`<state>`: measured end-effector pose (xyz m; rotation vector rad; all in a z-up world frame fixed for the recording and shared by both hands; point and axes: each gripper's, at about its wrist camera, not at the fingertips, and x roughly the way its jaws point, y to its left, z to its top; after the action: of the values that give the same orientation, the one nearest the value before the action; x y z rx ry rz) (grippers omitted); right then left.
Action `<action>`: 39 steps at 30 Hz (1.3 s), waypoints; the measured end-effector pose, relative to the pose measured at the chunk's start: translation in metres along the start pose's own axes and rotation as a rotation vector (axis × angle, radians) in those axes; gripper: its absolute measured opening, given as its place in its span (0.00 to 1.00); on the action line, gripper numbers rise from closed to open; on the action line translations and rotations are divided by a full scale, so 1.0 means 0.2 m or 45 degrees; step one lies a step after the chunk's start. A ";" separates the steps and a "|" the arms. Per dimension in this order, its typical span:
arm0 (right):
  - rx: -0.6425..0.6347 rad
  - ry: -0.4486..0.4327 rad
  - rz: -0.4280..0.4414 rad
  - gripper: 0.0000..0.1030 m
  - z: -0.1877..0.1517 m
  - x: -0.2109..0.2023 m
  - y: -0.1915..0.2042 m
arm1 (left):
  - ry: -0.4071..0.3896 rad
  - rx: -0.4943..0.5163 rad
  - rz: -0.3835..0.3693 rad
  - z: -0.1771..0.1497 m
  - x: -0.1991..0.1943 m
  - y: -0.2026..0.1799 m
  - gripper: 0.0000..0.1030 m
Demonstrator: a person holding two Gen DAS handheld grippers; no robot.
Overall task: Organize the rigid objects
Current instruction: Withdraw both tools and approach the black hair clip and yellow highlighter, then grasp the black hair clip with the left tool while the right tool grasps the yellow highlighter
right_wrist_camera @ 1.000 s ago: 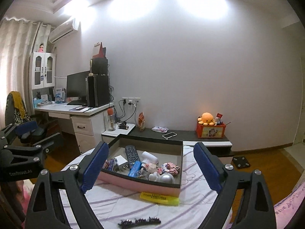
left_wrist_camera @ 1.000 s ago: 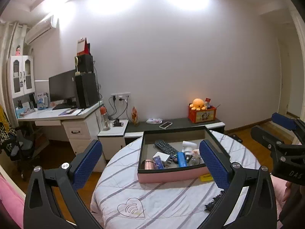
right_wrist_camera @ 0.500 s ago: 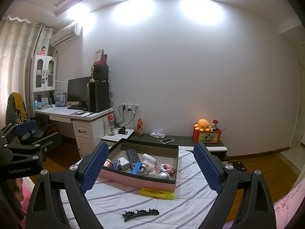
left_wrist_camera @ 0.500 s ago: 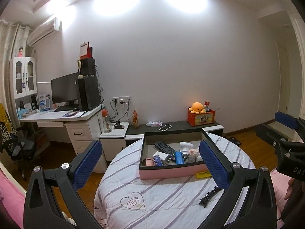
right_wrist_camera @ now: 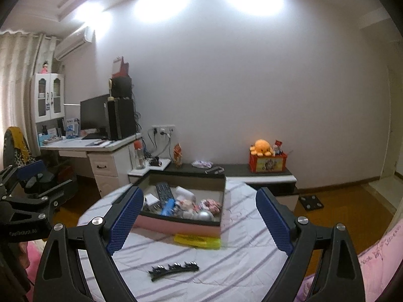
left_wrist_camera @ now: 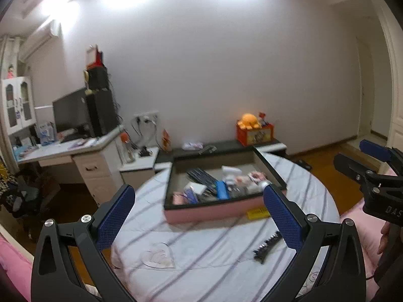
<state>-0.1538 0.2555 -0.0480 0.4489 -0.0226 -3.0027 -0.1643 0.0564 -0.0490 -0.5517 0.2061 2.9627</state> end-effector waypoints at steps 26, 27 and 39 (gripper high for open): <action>0.143 0.377 -0.041 0.90 -0.42 0.39 -0.34 | 0.549 0.325 -0.210 -0.47 0.70 -0.57 0.99; 0.144 0.385 -0.039 0.90 -0.43 0.39 -0.34 | 0.563 0.309 -0.221 -0.48 0.71 -0.56 0.95; 0.121 0.440 -0.010 0.90 -0.46 0.44 -0.30 | 0.614 0.124 -0.264 -0.50 0.75 -0.39 0.19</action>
<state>-0.2174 0.3051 -0.1627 0.9721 -0.1361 -2.8951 -0.2572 0.1320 -0.2048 -1.1858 0.3114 2.5594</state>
